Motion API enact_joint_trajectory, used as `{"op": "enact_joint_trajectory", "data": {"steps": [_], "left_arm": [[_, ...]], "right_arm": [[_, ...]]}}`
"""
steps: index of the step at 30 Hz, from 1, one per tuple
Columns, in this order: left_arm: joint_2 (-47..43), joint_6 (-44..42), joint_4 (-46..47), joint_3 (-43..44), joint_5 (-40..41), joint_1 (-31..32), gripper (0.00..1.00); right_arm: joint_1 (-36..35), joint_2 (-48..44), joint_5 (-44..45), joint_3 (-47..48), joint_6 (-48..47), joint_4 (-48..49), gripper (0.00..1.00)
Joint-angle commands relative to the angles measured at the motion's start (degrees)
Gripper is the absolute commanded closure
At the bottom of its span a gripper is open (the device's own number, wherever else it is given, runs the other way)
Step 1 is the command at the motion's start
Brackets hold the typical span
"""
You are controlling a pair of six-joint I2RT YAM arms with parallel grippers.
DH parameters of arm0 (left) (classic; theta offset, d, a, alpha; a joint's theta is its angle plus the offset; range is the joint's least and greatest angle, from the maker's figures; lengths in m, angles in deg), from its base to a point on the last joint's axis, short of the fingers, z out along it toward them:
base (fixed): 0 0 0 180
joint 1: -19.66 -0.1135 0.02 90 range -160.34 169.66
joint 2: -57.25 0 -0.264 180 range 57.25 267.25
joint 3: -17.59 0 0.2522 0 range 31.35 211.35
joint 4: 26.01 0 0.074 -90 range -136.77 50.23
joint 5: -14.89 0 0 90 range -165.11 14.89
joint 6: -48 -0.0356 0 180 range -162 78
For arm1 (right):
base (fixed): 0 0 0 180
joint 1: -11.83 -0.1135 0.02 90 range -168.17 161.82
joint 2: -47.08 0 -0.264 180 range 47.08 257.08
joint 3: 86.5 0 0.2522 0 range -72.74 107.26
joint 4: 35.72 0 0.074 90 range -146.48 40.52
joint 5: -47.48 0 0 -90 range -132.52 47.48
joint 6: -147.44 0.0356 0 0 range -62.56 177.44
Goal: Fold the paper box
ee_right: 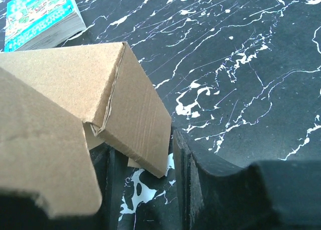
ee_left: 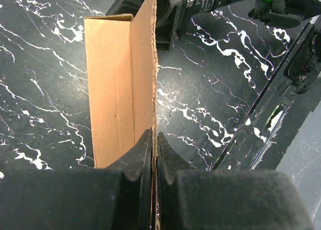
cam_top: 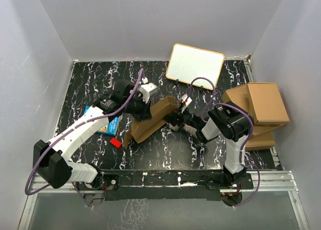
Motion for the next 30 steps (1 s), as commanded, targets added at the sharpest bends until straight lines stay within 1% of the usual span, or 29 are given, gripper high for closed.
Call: {"op": "enact_joint_trajectory", "data": {"steps": [1, 3, 4, 7, 8, 13, 14, 16, 18, 19, 20, 23, 25, 27, 28, 30], "left_arm": [[0.1, 0.67, -1.15, 1.08, -1.63, -0.94, 1.0], [0.09, 0.93, -1.01, 1.25, -1.72, -1.08, 1.0], [0.0, 1.1, -0.86, 1.26, -1.79, -1.21, 1.0], [-0.26, 1.83, -0.16, 1.26, -1.89, -1.57, 1.0], [-0.26, 2.05, 0.02, 1.34, -1.77, -1.59, 1.0], [-0.59, 3.75, 0.39, 2.81, 0.16, -2.66, 1.0], [-0.78, 4.51, 0.55, 3.21, 1.28, -2.97, 1.0], [-1.39, 5.8, 1.18, 3.68, 2.06, -3.83, 1.0], [-2.41, 7.62, 2.44, 3.77, 2.67, -4.62, 1.0], [-2.79, 8.46, 2.99, 3.73, 2.59, -4.98, 1.0], [-3.37, 9.23, 3.59, 3.69, 2.83, -5.27, 1.0], [-4.56, 12.58, 4.89, 3.21, 3.57, -6.36, 1.0], [-5.67, 15.52, 6.2, 2.07, 4.41, -7.15, 1.0], [-6.94, 19.1, 7.78, 0.27, 5.47, -7.81, 0.88], [-7.78, 20.42, 8.83, -0.7, 5.65, -8.02, 0.81], [-9.61, 23.28, 11.01, -2.77, 5.9, -8.36, 0.72]], "right_arm": [[0.67, 0.63, -1.46, 1.86, 0.93, 21.02, 0.59], [0.62, 0.46, -2.18, 1.91, 1.18, 21.3, 0.66], [0.63, 0.46, -2.8, 2.0, 1.11, 21.66, 0.75], [0.66, 0.13, -3.26, 2.0, 1.12, 21.83, 0.9], [0.68, -0.15, -3.52, 1.88, 1.0, 21.85, 0.92], [0.65, -2.84, -5.9, 1.01, -0.47, 20.56, 0.92], [0.64, -4.13, -6.42, 0.71, -1.45, 18.96, 0.92], [0.93, -7.82, -7.68, 0.56, -3.3, 12.39, 0.92], [1.25, -12.21, -9.56, 1.73, -5.91, 1.07, 0.92], [1.28, -16.68, -9.52, 3.08, -8.27, -6.36, 0.92], [1.28, -19.21, -9.33, 5.01, -10.18, -18.6, 0.92], [1.32, -24.24, -11.18, 12.7, -18.44, -47.02, 0.92], [1.31, -26.21, -11.29, 17.77, -23.02, -60.91, 0.92], [1.36, -27.73, -10.99, 21.38, -29.52, -75.04, 0.92], [1.36, -28.41, -10.02, 22.36, -30.99, -79.76, 0.92], [1.4, -29.81, -8.45, 24.05, -36.13, -89.32, 0.92]]}}
